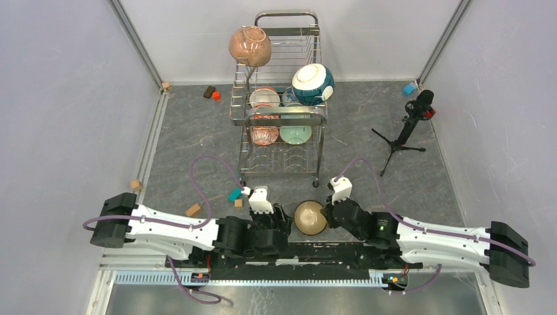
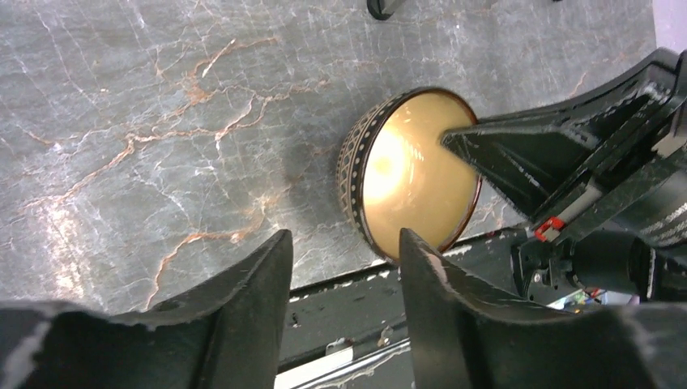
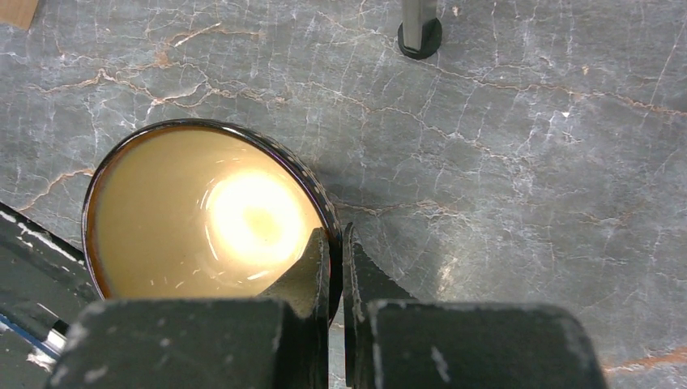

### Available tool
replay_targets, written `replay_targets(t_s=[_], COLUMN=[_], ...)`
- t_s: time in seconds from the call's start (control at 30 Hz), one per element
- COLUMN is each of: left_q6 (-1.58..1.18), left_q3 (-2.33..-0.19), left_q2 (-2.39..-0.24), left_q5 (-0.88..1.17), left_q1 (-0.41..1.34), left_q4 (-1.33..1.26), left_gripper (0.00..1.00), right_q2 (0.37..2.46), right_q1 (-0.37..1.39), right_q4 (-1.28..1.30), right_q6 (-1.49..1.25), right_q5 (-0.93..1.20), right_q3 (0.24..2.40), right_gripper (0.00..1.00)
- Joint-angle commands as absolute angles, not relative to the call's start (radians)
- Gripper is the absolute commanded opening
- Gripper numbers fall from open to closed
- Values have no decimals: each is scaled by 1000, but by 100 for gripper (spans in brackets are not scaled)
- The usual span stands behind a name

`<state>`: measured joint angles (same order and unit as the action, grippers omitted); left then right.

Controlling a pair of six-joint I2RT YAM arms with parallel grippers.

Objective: Unload the bowls from the dish rack
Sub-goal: Place the bowl at the center of the board.

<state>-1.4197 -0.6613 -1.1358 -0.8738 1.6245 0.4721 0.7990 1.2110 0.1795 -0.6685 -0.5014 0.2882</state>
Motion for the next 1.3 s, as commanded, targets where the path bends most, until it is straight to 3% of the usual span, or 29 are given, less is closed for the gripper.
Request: replay_targets(t_s=[0.0,0.37,0.63,0.8,0.87,1.27], left_q6=[-1473,-1398,-1381,-1372,-1367,-1362], left_q3=[-740,-817,-852,-880,-889,-902], left_q2=[-1186,-1339,-1405,-1448,-1459,-1502], left_q5=[-914,-808,-773,-752,-748,-728], left_q1=[1588,1539,1502,1485,1483,1482], left_q4=[470,455,489,521,524,528], left_gripper=[55,60,53,38,36,35], right_q2=[803,828,837,828,830,814], right_q1=[1216,1216,1216,1216,1216,1216], right_q4=[91,124,130,130,130,130], right_q6=[-732,-744,-732,-732,-729,-727], right_q5=[-495,-469,-449,-445,-443,-430], right_q3=[318,357,383,389,393,393], right_gripper=[0,0,0,0,0,0])
